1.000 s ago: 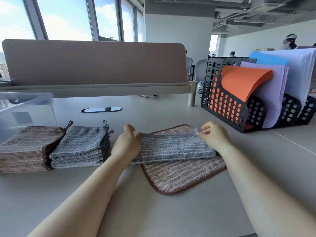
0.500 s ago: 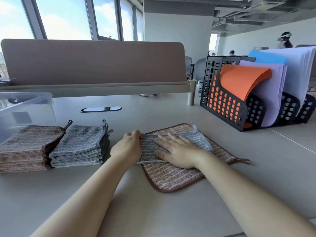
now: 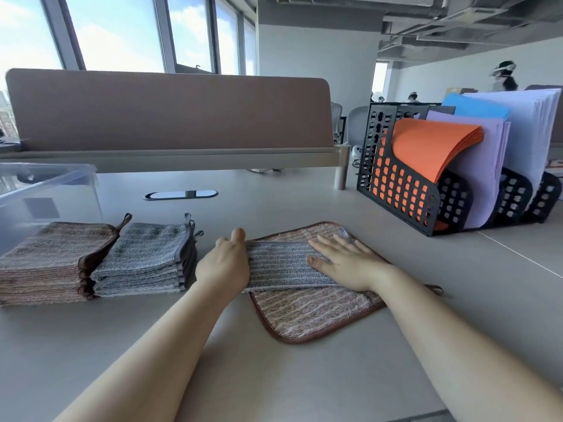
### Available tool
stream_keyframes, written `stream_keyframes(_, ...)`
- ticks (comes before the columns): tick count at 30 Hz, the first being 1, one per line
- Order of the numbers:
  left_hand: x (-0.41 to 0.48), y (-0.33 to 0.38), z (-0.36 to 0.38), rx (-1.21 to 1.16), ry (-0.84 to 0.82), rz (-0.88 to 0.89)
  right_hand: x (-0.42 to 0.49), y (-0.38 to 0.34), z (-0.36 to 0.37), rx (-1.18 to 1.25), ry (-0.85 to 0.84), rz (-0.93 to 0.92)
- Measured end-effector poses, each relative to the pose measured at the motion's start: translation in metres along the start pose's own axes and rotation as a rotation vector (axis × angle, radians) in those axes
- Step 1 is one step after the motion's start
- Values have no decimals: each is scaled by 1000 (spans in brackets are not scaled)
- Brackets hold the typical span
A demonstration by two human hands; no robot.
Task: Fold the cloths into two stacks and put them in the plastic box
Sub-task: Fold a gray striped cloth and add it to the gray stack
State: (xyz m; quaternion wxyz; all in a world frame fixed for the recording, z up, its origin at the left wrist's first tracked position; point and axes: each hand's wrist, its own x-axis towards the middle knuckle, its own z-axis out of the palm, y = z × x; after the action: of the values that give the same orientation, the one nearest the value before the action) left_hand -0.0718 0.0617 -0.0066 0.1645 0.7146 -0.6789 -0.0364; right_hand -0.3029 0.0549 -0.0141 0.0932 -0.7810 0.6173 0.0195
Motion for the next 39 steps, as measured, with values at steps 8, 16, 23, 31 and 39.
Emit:
stream_keyframes(8,3,3,-25,-729,-4,-49,-9,-32,-9,55,253,-192)
stream_keyframes(16,-3,32,-36,-958,21,28,-6,-39,-10,668,213,-133)
stream_keyframes(23,-4,95,-30,-895,-143,296,-15,-5,-38,1567,240,71)
stream_keyframes(31,-3,95,-15,-721,-104,545,-18,34,-41,1355,409,242)
stream_keyframes(39,0,60,18,-126,-203,684,-16,37,-30,1000,394,364)
